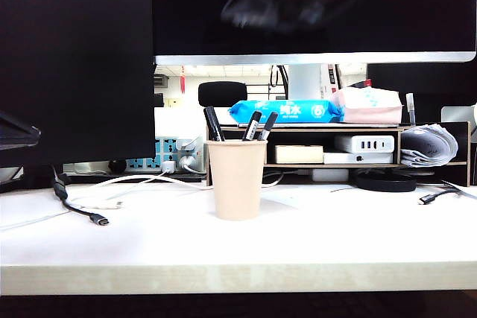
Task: Pick up the marker and insert it into the paper cup.
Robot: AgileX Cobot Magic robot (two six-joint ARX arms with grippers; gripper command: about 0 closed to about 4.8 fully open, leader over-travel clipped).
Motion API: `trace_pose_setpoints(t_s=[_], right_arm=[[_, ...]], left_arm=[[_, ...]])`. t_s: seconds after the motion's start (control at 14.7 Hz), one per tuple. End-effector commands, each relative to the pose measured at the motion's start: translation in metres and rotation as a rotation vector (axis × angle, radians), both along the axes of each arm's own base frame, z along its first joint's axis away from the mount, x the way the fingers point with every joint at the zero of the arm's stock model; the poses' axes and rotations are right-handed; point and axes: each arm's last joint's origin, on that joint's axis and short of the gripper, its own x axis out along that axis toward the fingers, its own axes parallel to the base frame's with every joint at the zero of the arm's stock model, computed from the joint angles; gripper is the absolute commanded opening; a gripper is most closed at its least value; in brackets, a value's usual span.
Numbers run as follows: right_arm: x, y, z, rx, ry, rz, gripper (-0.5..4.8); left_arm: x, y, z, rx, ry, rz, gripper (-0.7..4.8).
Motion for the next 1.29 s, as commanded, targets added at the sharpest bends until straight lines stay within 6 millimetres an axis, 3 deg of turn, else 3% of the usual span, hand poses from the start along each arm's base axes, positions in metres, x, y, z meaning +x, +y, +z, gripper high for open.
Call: trace_pose_setpoints(t_s=[0.07,0.27,0.48,0.61,0.95,1.29], right_arm=[[-0.038,-0.026,0.033,-0.144,-0.01,-0.142,-0.06],[-0.091,-0.064,0.034,-0.166,-0.025,-0.247,-0.06],[-0.145,-0.095,0.004,-0.146,-0.054,-0.265,-0.06],[-0.165,-0.106,-0.009,-0.148,-0.051,-0.263,-0.05],[-0.183,-0.117,-0.06,-0.239,0.11,-0.28,-0.05],[-0.183,-0.117,-0.076,-0.269,0.149,-0.276,-0.05]], left_arm=[[0.0,0.0,0.001,0.002,-0.013,-0.006,-0.05],[0.0,0.0,0.001,0.002,-0.012,-0.006,-0.05],[0.0,0.0,0.001,0.002,-0.014,-0.006,-0.05],[0.0,0.0,0.001,0.002,-0.013,-0.006,-0.05],[0.0,0.0,0.001,0.002,-0.012,-0.006,-0.05],[0.0,0.0,0.001,0.002,-0.012,-0.006,-0.05]])
